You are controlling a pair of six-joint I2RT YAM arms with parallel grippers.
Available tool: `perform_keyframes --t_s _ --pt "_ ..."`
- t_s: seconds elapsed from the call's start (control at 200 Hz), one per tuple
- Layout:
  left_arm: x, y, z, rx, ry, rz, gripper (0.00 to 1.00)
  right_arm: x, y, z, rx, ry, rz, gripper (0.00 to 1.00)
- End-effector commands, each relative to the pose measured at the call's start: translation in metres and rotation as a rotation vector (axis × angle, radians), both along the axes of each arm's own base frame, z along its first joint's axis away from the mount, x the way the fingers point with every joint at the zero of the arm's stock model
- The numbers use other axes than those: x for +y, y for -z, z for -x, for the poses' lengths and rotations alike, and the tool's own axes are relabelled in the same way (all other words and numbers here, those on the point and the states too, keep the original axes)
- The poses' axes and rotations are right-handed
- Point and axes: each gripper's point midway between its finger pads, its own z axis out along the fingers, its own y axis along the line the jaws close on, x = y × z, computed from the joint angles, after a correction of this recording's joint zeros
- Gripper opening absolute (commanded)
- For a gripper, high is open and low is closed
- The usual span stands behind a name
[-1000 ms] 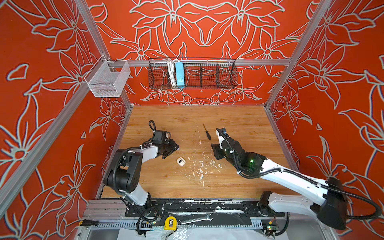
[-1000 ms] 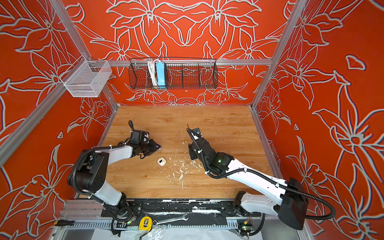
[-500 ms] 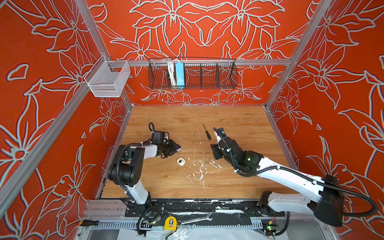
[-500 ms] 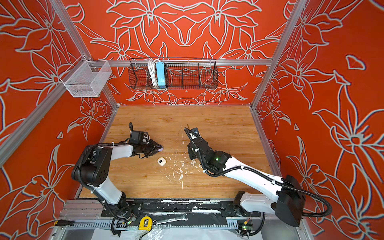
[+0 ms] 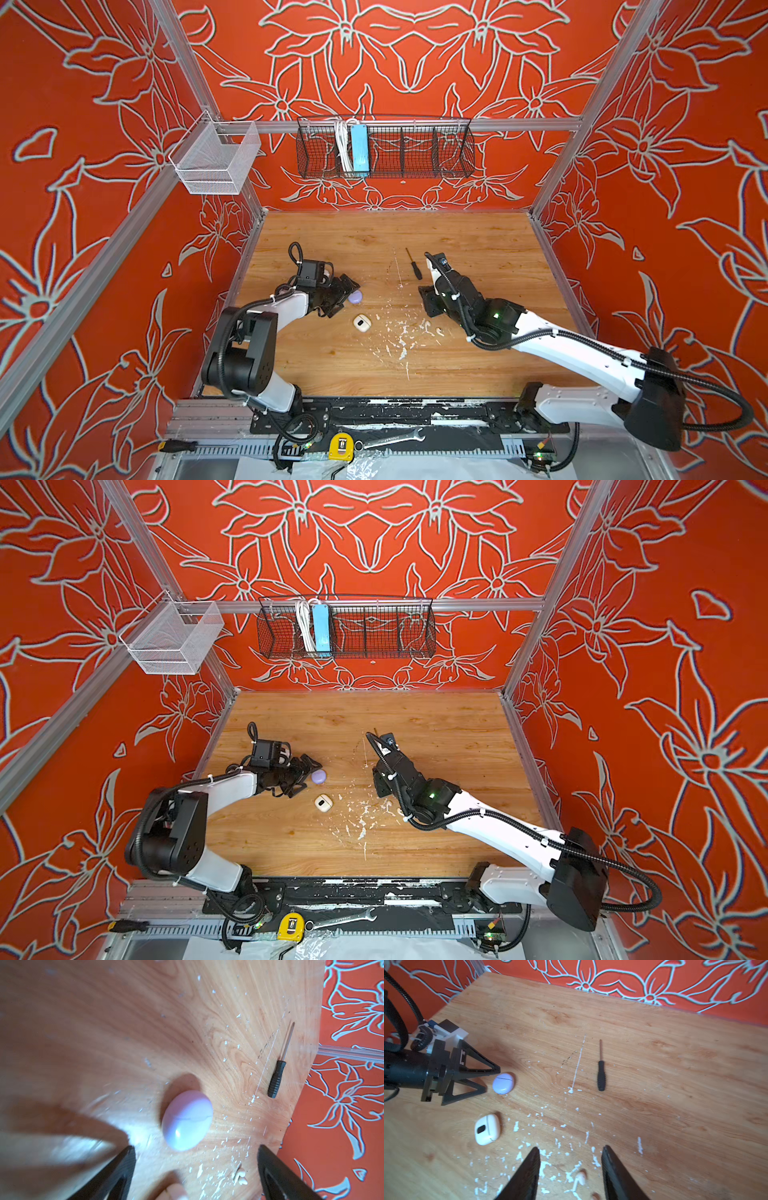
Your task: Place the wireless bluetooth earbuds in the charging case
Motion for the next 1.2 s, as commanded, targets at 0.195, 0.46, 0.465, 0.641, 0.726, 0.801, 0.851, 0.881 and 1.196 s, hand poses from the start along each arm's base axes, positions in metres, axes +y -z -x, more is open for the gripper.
perform_keyframes --t_s 0.195,0.46,0.465,0.641,0.726,0.801,0.851,0.881,1.196 --pt "0.037 -0.065 0.012 -0.264 -0.108 -0.176 0.95 0.055 0.021 0.009 0.112 -0.197 0.074 0.69" --pt "0.075 -0.11 0.044 -0.51 -0.335 -0.232 0.98 0.125 0.067 0.044 0.217 -0.377 0.241 0.81" --pt "0.076 -0.111 0.045 -0.514 -0.338 -0.233 0.98 0.127 0.068 0.045 0.218 -0.38 0.243 0.81" --pt "0.092 -0.135 0.064 -0.64 -0.414 -0.268 0.98 0.159 0.102 0.063 0.3 -0.439 0.327 0.83" --pt "0.095 -0.14 0.069 -0.671 -0.433 -0.266 0.98 0.16 0.121 0.058 0.331 -0.418 0.384 0.84" --pt "0.095 -0.141 0.07 -0.68 -0.445 -0.258 0.98 0.16 0.134 0.051 0.343 -0.412 0.415 0.85" --pt "0.095 -0.141 0.07 -0.68 -0.445 -0.257 0.98 0.16 0.142 0.046 0.368 -0.411 0.408 0.85" --pt "0.095 -0.14 0.069 -0.676 -0.444 -0.259 0.98 0.161 0.147 0.045 0.392 -0.413 0.399 0.85" --pt "0.09 -0.132 0.061 -0.622 -0.413 -0.258 0.98 0.17 0.172 0.041 0.486 -0.473 0.357 0.8"
